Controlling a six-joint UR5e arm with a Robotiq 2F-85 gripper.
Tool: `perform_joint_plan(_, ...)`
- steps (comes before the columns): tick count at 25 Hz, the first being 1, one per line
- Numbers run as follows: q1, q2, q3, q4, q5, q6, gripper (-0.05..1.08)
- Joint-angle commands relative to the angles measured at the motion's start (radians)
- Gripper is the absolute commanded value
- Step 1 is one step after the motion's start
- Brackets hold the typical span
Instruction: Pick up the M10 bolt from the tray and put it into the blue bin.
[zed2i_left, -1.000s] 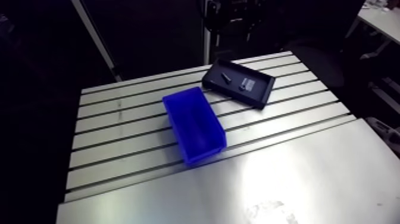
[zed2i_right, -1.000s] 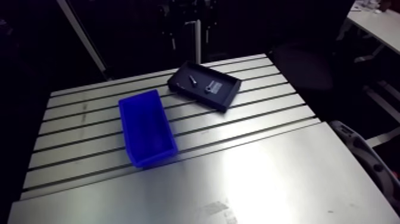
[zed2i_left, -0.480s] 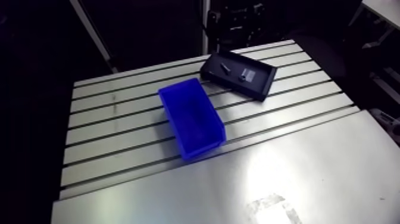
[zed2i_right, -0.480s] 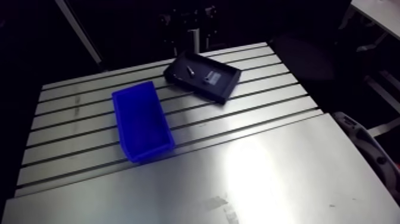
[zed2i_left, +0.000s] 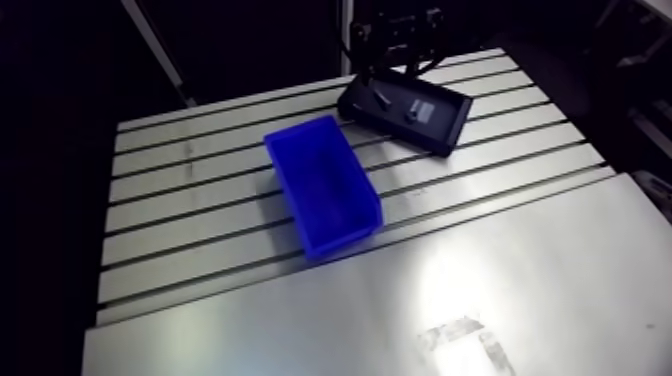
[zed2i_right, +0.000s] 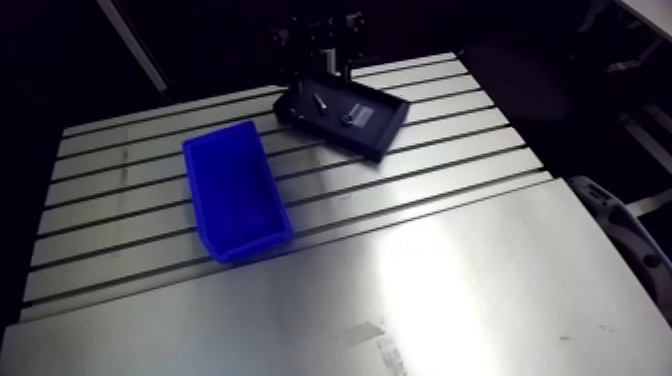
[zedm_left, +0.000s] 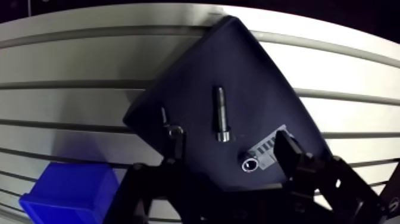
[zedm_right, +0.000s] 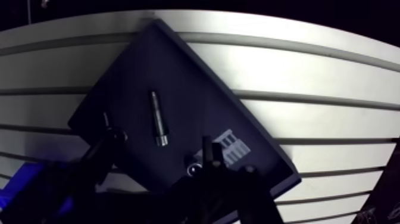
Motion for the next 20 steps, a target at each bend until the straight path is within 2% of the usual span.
perform_joint_plan(1, 0.002, 0.027, -0.010, -0.002, -0.014, -0.004, 0.31)
perform_joint_plan(2, 0.002, 0.029, -0.010, -0.003, -0.020, -0.004, 0.32)
perform_joint_plan(10, 0.002, 0.032, -0.010, -0.014, -0.021, -0.007, 0.45)
perform_joint_plan(14, 0.008, 0.032, -0.007, -0.014, -0.038, -0.008, 0.45)
perform_joint_plan(20, 0.013, 0.032, -0.009, -0.017, -0.041, -0.022, 0.45)
